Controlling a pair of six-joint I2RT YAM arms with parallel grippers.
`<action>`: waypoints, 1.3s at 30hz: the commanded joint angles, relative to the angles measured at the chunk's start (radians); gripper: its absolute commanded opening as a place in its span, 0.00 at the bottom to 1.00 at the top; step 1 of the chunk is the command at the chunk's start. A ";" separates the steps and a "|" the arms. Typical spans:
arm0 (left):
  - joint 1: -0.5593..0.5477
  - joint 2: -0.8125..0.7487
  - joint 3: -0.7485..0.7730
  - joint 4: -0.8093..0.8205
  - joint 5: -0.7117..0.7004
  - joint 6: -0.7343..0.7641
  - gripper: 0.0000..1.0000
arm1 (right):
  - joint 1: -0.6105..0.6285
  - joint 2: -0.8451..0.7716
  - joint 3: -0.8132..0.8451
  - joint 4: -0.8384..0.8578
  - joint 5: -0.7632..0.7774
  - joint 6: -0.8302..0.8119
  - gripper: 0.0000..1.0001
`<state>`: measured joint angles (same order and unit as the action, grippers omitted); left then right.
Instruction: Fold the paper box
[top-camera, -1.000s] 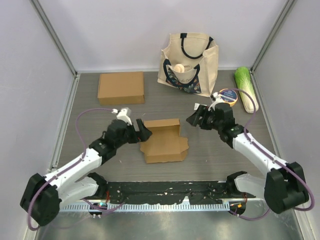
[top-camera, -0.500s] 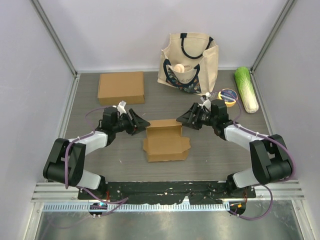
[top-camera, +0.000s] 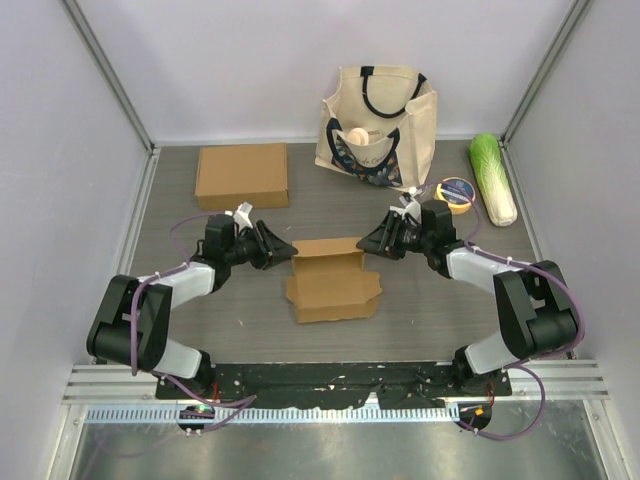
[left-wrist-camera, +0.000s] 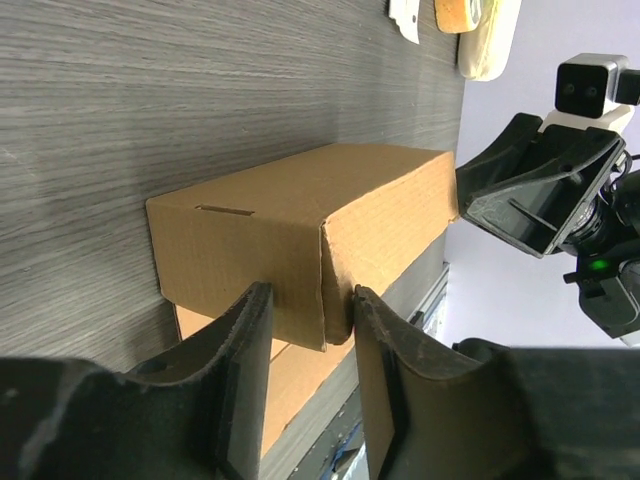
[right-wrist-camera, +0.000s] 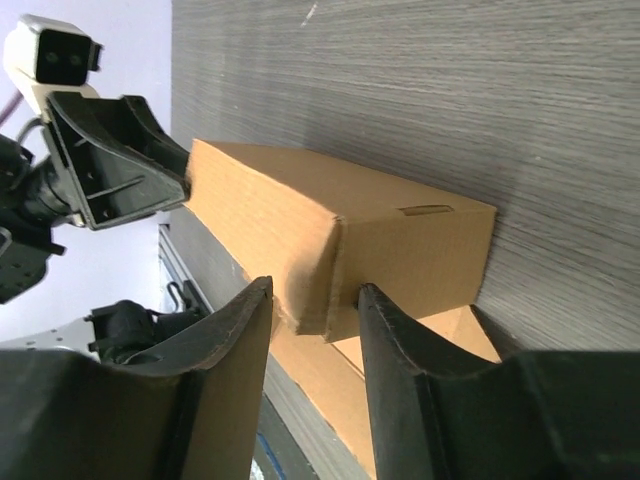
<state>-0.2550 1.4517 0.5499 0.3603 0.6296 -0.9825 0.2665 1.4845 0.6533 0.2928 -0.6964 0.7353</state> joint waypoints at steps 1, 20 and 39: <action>-0.004 -0.031 -0.004 -0.043 -0.022 0.059 0.37 | 0.008 0.028 0.034 -0.033 0.017 -0.086 0.44; -0.004 -0.302 0.024 -0.344 -0.224 0.234 0.67 | 0.008 -0.197 0.066 -0.422 0.406 -0.209 0.66; -1.132 0.051 0.515 -0.960 -1.082 0.932 0.75 | -0.070 -0.687 0.135 -0.816 0.833 -0.112 0.70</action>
<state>-1.2675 1.3327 1.0107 -0.4400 -0.2211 -0.2214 0.2173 0.9283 0.7319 -0.5121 0.0490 0.5846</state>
